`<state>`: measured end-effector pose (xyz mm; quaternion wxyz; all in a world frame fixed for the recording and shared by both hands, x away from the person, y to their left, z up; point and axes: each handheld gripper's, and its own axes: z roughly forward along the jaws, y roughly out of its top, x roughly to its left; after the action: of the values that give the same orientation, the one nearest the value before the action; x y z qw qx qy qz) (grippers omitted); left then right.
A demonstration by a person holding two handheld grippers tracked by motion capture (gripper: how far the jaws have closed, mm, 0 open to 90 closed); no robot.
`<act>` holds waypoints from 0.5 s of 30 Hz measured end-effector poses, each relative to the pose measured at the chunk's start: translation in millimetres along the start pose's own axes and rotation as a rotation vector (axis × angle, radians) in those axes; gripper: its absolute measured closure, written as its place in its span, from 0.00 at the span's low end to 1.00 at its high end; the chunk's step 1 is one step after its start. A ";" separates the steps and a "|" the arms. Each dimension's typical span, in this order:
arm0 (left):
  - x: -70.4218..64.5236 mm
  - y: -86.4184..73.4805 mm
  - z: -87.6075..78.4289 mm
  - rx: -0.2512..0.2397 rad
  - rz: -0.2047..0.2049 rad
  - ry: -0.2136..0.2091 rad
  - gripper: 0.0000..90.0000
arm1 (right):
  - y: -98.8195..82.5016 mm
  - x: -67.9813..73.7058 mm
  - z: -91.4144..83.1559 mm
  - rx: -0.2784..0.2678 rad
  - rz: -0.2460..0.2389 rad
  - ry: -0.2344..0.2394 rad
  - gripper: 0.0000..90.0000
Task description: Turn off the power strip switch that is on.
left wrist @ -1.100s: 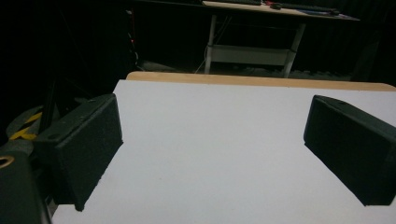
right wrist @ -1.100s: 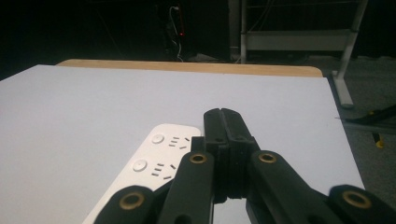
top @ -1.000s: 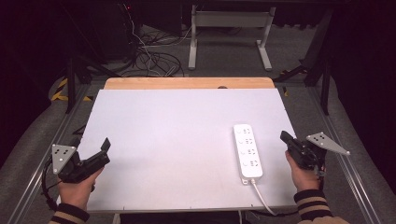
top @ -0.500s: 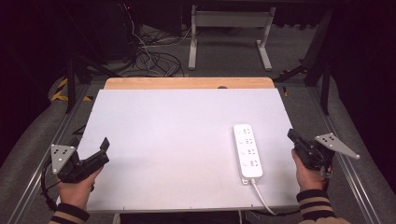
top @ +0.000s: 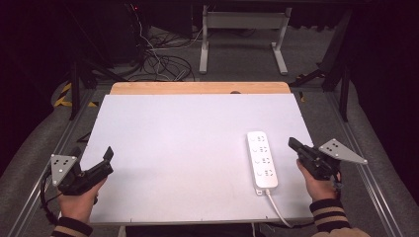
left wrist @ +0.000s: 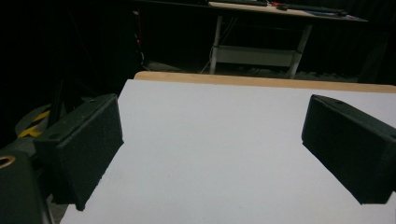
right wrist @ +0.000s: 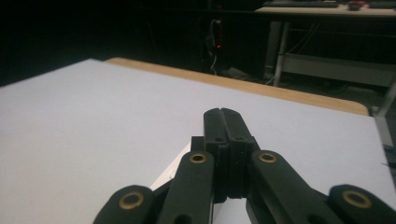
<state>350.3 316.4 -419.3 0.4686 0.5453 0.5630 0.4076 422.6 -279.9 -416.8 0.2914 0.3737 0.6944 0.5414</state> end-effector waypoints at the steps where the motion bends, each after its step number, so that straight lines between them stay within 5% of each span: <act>1: 0.4 -0.3 -0.3 -0.002 -0.003 0.001 0.06 | -0.1 2.3 2.9 0.010 -0.008 0.021 1.00; 9: 1.7 -0.8 -2.1 0.003 -0.001 0.008 0.07 | -2.7 13.0 18.8 0.097 -0.052 0.159 1.00; 11: 1.9 -0.8 -2.1 0.006 0.000 0.007 0.07 | -6.5 19.6 27.2 0.189 -0.097 0.216 1.00; 15: 1.3 -0.9 -1.5 0.006 -0.002 0.007 0.07 | -12.1 28.3 38.0 0.290 -0.151 0.240 1.00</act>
<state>348.7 317.7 -419.9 0.4655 0.5446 0.5663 0.4074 435.3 -237.6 -437.7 0.1892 0.2915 0.8209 0.4531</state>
